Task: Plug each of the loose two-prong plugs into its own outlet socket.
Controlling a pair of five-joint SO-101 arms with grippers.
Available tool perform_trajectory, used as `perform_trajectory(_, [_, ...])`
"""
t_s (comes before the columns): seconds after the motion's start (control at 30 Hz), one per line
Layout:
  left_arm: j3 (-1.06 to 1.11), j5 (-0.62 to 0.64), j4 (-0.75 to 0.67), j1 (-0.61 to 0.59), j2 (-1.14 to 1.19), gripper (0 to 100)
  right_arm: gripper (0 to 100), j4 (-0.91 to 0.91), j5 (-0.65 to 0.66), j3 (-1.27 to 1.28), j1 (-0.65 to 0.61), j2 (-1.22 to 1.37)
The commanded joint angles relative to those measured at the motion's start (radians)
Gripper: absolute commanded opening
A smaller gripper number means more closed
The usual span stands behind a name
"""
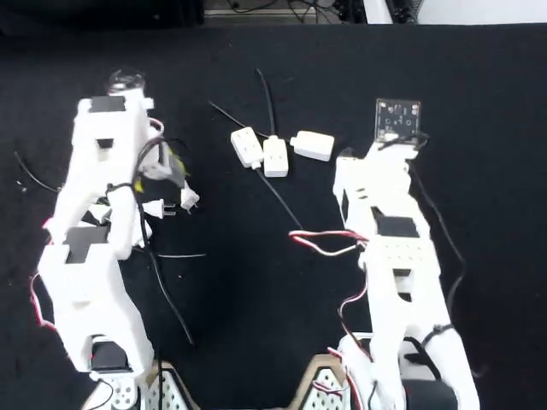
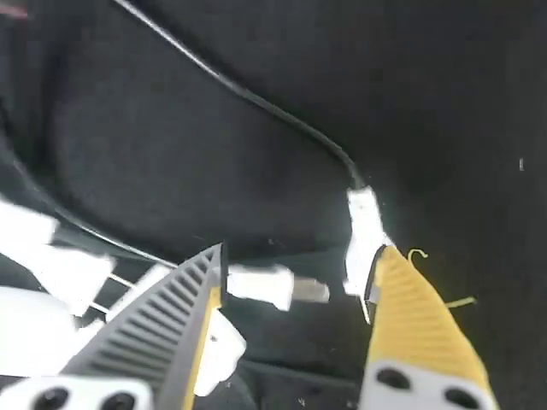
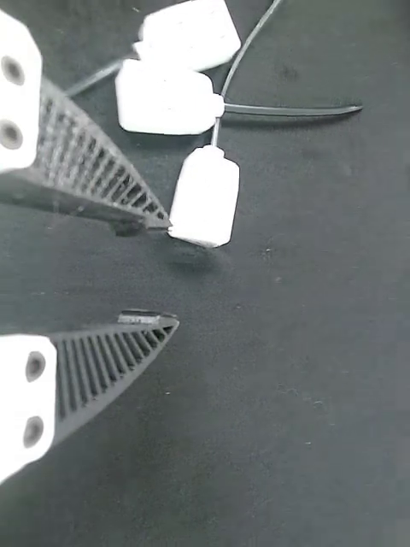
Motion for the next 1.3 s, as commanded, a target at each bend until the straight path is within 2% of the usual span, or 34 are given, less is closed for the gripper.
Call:
perform_trajectory(0.0, [0.096,-0.009,-0.005,-0.008,-0.098,28,14.1,-0.358,-0.006,0.045,0.006,0.094])
perform_trajectory(0.07, [0.165,-0.009,-0.012,-0.021,-0.14,28,14.1,-0.448,-0.005,0.008,0.008,0.2])
perform_trajectory(0.13, [0.265,-0.009,-0.064,-0.025,-0.193,28,14.1,-0.436,-0.006,-0.113,0.011,0.34])
perform_trajectory(0.37, [0.682,0.095,-0.368,-0.001,-0.434,28,14.1,-0.091,-0.006,-0.736,-0.006,0.858])
perform_trajectory(0.47, [0.8,0.132,-0.457,0.012,-0.509,28,14.1,0.0,-0.006,-0.935,-0.011,1.026])
perform_trajectory(0.63, [0.885,0.138,-0.482,0.008,-0.598,28,14.1,0.109,-0.005,-1.178,-0.049,1.241])
perform_trajectory(0.77, [0.901,0.138,-0.488,0.007,-0.626,28,14.0,0.364,0.008,-1.313,-0.132,1.317])
perform_trajectory(0.9, [0.9,0.14,-0.482,-0.008,-0.634,28,14.2,0.608,0.153,-1.42,-0.216,1.32])
perform_trajectory(1.0, [0.9,0.14,-0.482,-0.041,-0.634,28,14.5,0.683,0.23,-1.443,-0.196,1.319])
perform_trajectory(1.1, [0.9,0.14,-0.486,-0.058,-0.634,28,14.5,0.752,0.37,-1.442,-0.199,1.319])
perform_trajectory(1.27, [0.9,0.14,-0.482,-0.058,-0.634,28,14.4,0.844,0.56,-1.388,-0.25,1.307])
